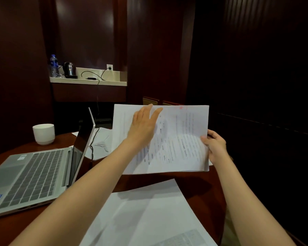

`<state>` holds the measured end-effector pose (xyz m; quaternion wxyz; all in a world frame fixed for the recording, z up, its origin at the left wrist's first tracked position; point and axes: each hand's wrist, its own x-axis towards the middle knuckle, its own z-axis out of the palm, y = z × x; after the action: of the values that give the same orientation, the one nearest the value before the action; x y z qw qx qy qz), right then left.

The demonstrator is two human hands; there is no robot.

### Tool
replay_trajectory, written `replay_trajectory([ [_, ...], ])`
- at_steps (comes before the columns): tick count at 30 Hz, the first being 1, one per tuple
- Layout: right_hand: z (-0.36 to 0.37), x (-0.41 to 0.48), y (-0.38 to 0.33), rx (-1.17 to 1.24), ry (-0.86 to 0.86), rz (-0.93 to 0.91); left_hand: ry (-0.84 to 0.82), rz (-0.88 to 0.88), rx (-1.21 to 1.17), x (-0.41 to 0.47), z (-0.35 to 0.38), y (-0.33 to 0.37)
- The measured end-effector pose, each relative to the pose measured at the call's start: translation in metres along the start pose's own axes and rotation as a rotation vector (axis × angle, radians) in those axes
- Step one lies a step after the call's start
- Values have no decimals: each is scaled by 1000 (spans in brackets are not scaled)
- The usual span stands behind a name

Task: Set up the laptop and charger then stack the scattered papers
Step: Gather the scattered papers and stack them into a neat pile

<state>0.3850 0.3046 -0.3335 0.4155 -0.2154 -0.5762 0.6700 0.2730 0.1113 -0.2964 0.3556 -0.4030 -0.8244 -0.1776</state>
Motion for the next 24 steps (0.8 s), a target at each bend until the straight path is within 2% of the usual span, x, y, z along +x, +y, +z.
replay_trajectory([
  [3,-5,-7,0,-50,-68,31,-12,45,98,8,-3,7],
  [6,-8,-15,7,-49,-145,64,-122,35,118,10,-5,15],
  [9,-14,-22,13,-95,-230,135,-240,-45,-2,6,-12,17],
  [13,-25,-29,9,-109,-490,295,-333,-159,-265,-1,-18,13],
  [17,-29,-31,-1,-131,-713,373,-577,-154,-379,-5,-29,14],
  [21,-17,-38,-3,-359,-618,195,-815,-165,-356,-17,-34,18],
  [24,-13,-41,3,-474,-607,167,-984,-210,-351,-29,-36,15],
])
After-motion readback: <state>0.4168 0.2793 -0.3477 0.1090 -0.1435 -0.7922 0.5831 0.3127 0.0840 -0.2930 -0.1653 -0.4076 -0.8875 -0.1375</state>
